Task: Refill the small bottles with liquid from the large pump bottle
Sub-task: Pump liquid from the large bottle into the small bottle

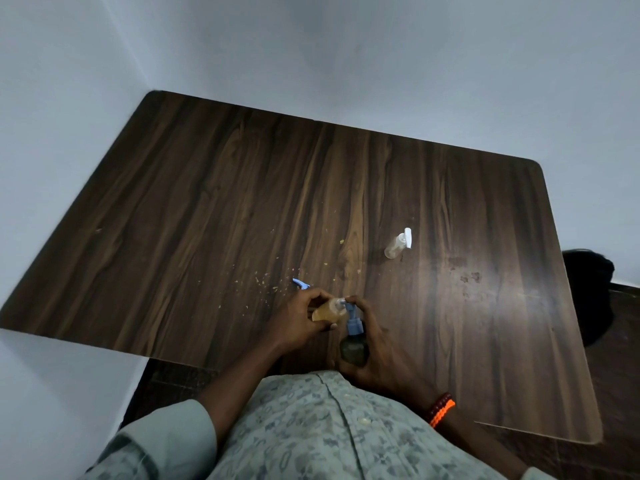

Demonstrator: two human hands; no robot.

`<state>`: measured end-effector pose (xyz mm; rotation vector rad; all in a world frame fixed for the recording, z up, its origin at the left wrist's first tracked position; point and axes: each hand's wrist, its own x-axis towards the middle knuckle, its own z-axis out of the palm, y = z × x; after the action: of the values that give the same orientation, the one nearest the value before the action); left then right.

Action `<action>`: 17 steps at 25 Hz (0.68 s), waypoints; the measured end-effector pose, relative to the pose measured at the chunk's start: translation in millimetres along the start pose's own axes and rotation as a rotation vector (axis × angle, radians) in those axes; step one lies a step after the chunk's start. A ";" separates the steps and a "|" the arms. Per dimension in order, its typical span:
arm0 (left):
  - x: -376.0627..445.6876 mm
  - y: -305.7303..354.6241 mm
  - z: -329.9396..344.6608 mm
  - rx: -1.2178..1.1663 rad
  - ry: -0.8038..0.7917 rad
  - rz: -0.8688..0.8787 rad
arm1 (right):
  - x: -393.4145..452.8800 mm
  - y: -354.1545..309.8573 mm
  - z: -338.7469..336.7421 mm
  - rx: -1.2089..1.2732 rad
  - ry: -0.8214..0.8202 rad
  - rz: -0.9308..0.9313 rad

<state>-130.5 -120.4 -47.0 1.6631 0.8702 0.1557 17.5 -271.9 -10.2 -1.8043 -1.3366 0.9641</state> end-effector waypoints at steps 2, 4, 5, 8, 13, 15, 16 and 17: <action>-0.8 -1.6 2.4 0.019 -0.013 0.010 | -0.1 0.2 -1.7 0.017 0.013 0.060; -2.1 -1.0 4.5 0.027 -0.022 0.012 | 0.6 0.1 -3.9 0.021 0.044 0.083; -1.7 -0.6 4.9 0.034 -0.022 0.018 | 0.9 -1.3 -4.9 0.019 0.052 0.087; 0.1 0.8 3.0 0.052 -0.011 0.019 | 1.7 -7.1 -6.7 0.016 0.006 0.076; -0.9 -1.2 1.5 0.057 -0.011 0.005 | 0.2 -9.7 -6.0 -0.021 -0.027 0.058; -1.5 -0.4 3.7 0.050 -0.023 0.006 | 2.6 -9.6 -7.8 0.000 0.004 0.070; -1.7 -0.2 4.4 0.049 -0.028 0.010 | 3.3 -10.1 -8.6 0.009 0.019 0.075; -1.4 0.5 4.8 0.046 -0.029 0.015 | 3.8 -10.3 -10.1 0.015 0.028 0.073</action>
<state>-128.7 -125.1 -47.5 1.7114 0.8449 0.1223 22.2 -266.7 3.0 -1.8601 -1.2508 0.9815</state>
